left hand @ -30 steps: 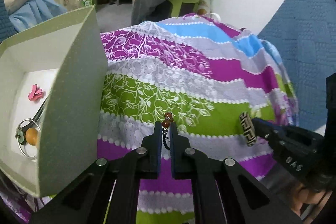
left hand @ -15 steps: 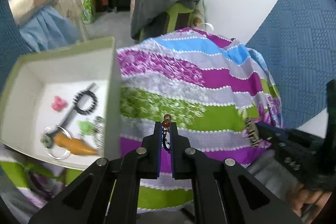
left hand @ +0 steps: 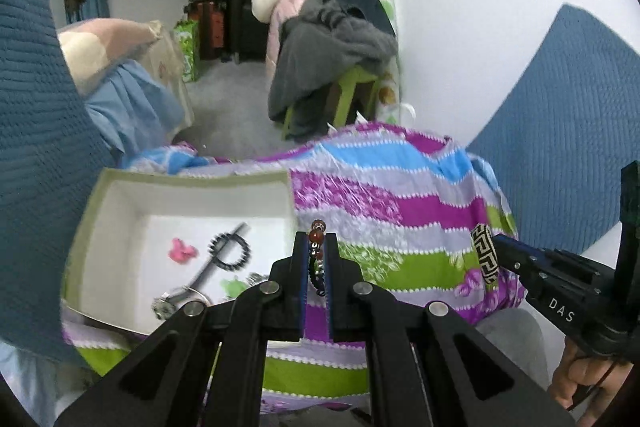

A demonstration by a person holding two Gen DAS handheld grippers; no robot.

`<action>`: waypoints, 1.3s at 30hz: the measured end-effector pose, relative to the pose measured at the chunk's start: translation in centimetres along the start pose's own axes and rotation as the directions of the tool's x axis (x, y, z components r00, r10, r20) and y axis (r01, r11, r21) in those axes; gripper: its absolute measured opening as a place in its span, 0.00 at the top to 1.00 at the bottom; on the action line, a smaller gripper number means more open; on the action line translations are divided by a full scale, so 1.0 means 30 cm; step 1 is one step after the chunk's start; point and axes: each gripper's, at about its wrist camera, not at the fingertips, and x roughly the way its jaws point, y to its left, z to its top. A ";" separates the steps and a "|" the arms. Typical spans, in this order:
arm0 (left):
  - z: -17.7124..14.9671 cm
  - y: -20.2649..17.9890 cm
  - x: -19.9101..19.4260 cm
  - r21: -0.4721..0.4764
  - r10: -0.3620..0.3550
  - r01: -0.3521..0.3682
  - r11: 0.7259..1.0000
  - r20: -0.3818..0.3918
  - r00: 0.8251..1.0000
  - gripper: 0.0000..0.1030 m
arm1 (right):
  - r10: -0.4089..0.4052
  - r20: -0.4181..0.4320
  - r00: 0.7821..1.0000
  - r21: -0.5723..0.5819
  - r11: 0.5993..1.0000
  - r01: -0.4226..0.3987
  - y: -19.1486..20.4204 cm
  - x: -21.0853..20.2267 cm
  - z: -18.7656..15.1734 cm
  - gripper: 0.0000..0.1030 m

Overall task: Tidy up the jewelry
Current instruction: 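Carry the bead bracelet into the box and open the left tool while the right releases the bangle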

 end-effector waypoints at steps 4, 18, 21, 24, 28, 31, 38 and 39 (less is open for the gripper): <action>0.058 0.076 -0.073 0.004 0.007 -0.008 1.000 0.033 0.999 0.95 | 0.007 0.031 0.999 -0.023 1.000 -0.006 0.073 -0.025 0.052 0.93; 0.117 0.362 -0.185 -0.046 0.048 -0.044 0.998 0.073 0.996 0.95 | 0.063 0.051 0.997 -0.113 0.992 -0.057 0.356 0.040 0.142 0.93; 0.104 0.420 -0.157 -0.064 0.051 -0.048 0.997 0.051 0.997 0.95 | 0.070 0.025 0.997 -0.128 0.990 -0.066 0.398 0.096 0.133 0.93; 0.082 0.481 -0.108 -0.079 0.049 -0.046 0.996 0.026 0.998 0.95 | 0.075 0.006 0.997 -0.137 0.988 -0.073 0.433 0.153 0.118 0.93; 0.038 0.535 -0.022 -0.091 0.026 -0.028 0.996 -0.022 0.999 0.95 | 0.062 -0.009 0.998 -0.160 0.985 -0.063 0.475 0.218 0.084 0.93; 0.004 0.566 0.048 -0.099 0.019 -0.024 0.995 -0.049 0.999 0.95 | 0.050 -0.042 0.998 -0.165 0.985 -0.056 0.486 0.285 0.054 0.93; -0.056 0.608 0.180 -0.111 0.004 -0.018 0.994 -0.123 0.992 0.94 | 0.032 -0.119 0.992 -0.164 0.985 -0.052 0.478 0.425 -0.014 0.93; -0.063 0.608 0.194 -0.104 0.010 -0.024 0.994 -0.134 0.991 0.94 | 0.036 -0.127 0.991 -0.165 0.985 -0.057 0.477 0.436 -0.020 0.93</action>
